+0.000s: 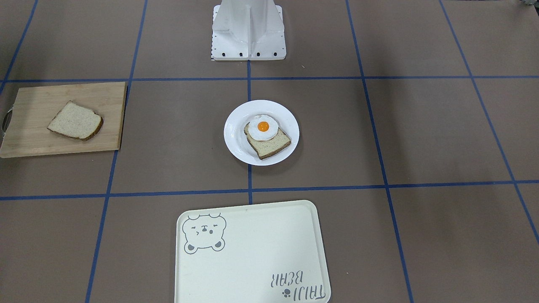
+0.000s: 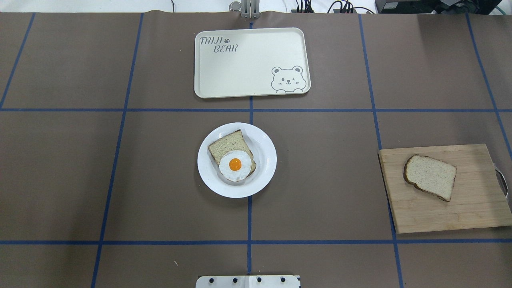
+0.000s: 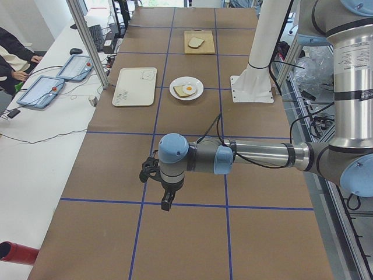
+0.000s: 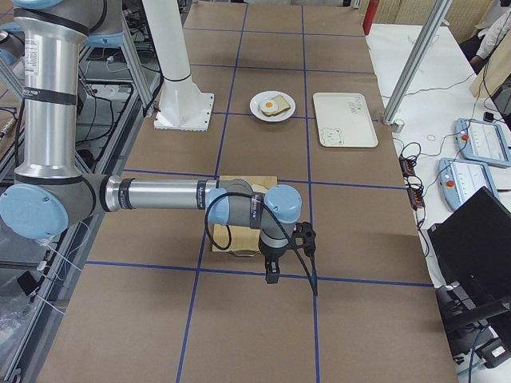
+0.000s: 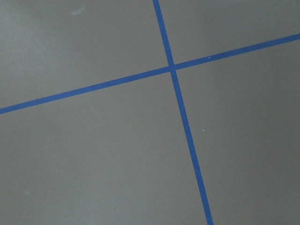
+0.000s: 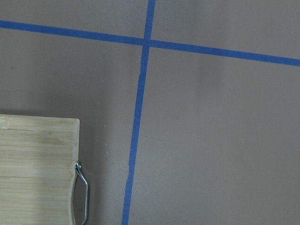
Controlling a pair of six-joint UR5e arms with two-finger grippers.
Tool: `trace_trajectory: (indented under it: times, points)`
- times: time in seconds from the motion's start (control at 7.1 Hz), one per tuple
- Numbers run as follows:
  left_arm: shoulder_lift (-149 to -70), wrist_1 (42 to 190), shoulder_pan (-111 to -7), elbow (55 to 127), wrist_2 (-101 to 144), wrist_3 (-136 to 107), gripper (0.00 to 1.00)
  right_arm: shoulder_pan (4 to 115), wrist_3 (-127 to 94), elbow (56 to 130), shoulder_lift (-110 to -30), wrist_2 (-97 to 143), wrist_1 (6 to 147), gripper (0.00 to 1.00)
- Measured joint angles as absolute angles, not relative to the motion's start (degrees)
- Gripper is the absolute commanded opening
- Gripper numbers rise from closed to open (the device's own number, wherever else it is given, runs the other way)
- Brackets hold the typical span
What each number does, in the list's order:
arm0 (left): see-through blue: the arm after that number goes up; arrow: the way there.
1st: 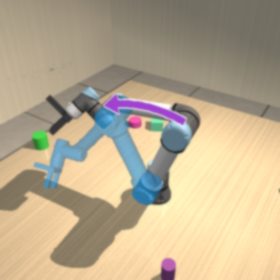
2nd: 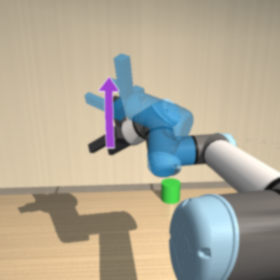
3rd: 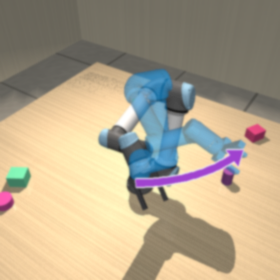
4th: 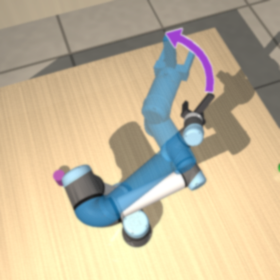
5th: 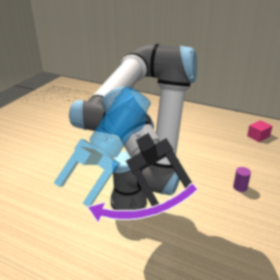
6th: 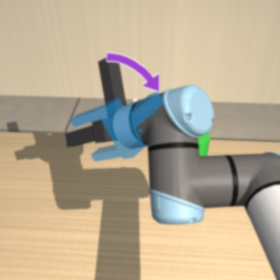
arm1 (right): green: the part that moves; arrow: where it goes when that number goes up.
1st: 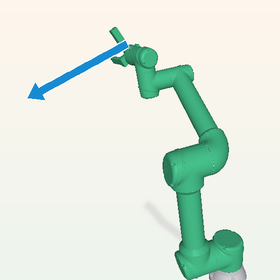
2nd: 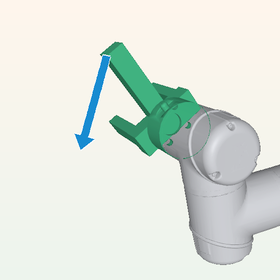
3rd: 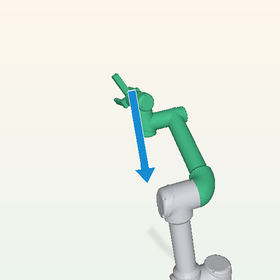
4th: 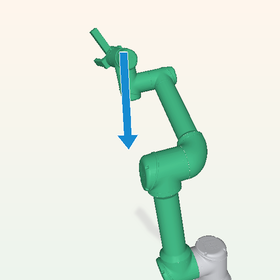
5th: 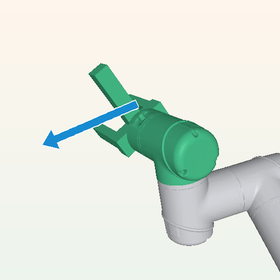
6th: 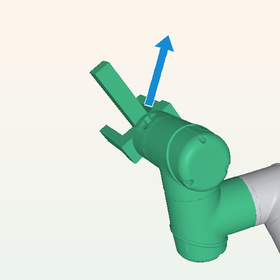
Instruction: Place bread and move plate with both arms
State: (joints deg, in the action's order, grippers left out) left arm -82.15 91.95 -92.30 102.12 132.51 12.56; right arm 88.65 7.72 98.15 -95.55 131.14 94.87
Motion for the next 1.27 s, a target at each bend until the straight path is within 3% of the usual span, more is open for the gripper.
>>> trace_trajectory:
  times: [0.56, 0.99, 1.27]
  points:
    - [-83.9, 105.5, -92.5, 104.1, 132.3, 12.1, 0.98, 86.6, 2.7, 100.9, -93.8, 134.2, 77.9, 1.0]
    - [-83.7, 113.3, -92.5, 102.8, 132.7, 12.4, 0.98, 78.8, -20.0, 101.2, -96.7, 138.6, 59.8, 1.0]
    - [-83.6, 114.4, -92.4, 102.3, 132.8, 12.3, 0.98, 71.1, -41.0, 101.2, -102.7, 132.2, 42.7, 0.98]
